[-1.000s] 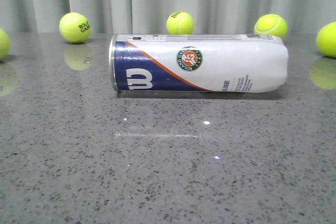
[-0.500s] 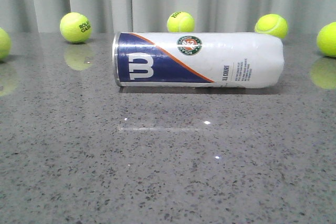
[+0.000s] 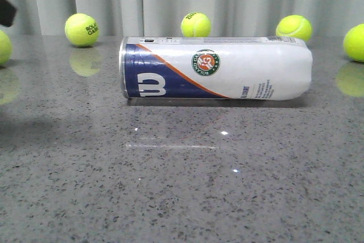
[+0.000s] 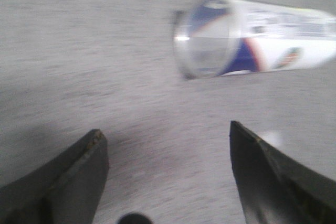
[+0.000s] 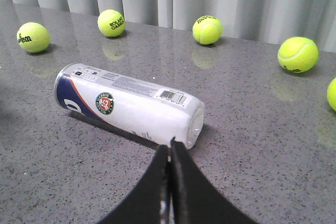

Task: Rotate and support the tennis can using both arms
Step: 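Reach the left gripper to the can's blue metal end and grasp it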

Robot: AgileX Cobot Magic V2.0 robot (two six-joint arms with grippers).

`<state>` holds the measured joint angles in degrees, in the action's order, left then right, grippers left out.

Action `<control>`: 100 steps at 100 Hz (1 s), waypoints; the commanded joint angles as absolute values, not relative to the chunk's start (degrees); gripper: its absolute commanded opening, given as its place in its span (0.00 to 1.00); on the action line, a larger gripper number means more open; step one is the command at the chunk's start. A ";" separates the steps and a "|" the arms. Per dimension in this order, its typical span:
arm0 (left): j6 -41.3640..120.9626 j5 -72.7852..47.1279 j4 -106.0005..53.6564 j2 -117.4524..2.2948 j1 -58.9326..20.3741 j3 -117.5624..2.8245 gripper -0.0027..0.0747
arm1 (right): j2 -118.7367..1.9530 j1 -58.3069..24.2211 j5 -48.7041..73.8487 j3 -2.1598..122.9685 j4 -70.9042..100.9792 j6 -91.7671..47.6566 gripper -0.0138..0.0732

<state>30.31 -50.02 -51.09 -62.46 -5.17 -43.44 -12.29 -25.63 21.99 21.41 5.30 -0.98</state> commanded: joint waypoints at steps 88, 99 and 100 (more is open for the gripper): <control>46.97 -55.05 -79.07 -95.43 -20.62 -65.19 0.12 | -12.79 -25.24 17.93 22.82 4.88 -1.36 0.09; 48.21 -55.84 -79.22 -95.43 -20.62 -65.19 0.01 | -12.79 -25.24 17.93 22.82 4.88 -1.36 0.09; 48.21 -56.00 -79.22 -95.43 -20.62 -65.19 0.01 | -12.79 -25.24 17.93 22.82 4.88 -1.36 0.09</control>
